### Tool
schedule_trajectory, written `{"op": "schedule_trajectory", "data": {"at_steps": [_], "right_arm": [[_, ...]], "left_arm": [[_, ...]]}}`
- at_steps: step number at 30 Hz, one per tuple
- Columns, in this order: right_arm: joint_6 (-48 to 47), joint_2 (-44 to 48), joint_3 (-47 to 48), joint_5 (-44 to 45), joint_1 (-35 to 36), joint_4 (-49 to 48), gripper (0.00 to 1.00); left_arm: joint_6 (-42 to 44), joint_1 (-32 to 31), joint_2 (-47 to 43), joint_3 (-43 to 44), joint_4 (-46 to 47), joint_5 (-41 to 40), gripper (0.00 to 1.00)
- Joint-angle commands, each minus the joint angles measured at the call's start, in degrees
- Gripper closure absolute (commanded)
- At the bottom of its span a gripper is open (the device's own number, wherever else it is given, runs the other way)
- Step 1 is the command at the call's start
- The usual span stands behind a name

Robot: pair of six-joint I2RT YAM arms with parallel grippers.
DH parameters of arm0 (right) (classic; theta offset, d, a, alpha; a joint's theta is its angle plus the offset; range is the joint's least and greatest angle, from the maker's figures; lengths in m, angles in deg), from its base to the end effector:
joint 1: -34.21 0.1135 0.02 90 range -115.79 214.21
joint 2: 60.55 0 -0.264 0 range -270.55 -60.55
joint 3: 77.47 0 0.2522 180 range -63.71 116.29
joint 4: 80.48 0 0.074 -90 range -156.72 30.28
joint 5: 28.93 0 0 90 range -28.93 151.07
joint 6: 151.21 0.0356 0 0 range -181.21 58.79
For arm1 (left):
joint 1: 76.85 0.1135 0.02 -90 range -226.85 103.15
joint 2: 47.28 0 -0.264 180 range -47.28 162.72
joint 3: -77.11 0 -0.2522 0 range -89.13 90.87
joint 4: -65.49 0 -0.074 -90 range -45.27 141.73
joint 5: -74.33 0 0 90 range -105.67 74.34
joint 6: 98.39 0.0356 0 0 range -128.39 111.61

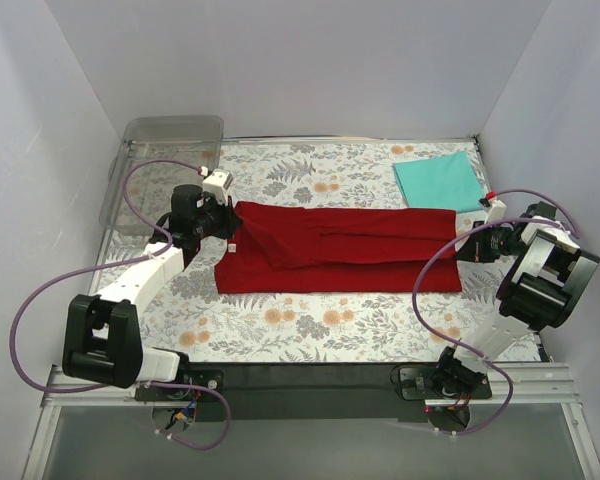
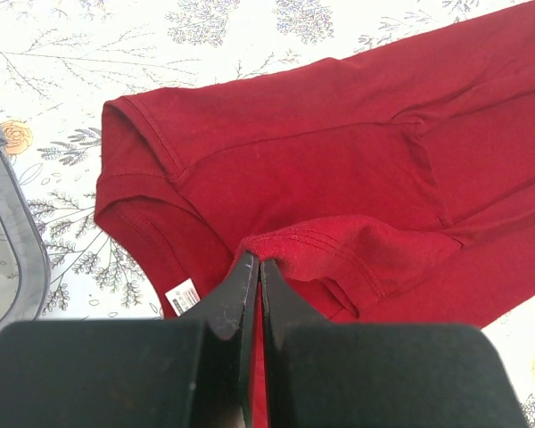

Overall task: Fold and stack the t-shirts
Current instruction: Fold the tshirt

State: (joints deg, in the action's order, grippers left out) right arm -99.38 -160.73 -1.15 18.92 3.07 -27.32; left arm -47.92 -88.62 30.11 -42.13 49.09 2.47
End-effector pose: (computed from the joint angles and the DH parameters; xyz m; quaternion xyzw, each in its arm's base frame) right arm 0.2861 -0.1450 0.1735 -0.0974 0.9229 0.2339 0.2899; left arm 0.2860 -0.0709 0.2402 -0.1352 0.8606 -0.3288 0.3646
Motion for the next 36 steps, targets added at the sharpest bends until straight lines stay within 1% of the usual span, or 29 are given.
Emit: {"op": "schedule_trajectory", "data": {"at_steps": [1, 11, 21, 25, 36], "right_arm": [[1.4, -0.3, 0.9, -2.0, -0.3, -2.0, 0.99], [3.6, -1.3, 1.8, -1.6, -0.2, -3.3, 0.99], [7.6, -0.8, 1.3, -0.9, -0.2, -6.6, 0.99], [8.6, -0.3, 1.0, -0.6, -0.2, -7.8, 0.99], [9.1, -0.7, 0.5, -0.1, -0.2, -8.6, 0.99]], "left_arm": [[-0.2, 0.4, -0.2, 2.0, 1.8, 0.7, 1.0], [-0.5, 0.6, 1.6, 2.5, 2.3, 1.1, 1.0], [-0.5, 0.8, 3.1, 2.8, 2.2, 1.6, 1.0], [-0.5, 1.0, 3.7, 2.9, 4.0, 1.8, 1.0], [-1.1, 1.0, 6.0, 4.2, 4.5, 2.6, 1.0]]}}
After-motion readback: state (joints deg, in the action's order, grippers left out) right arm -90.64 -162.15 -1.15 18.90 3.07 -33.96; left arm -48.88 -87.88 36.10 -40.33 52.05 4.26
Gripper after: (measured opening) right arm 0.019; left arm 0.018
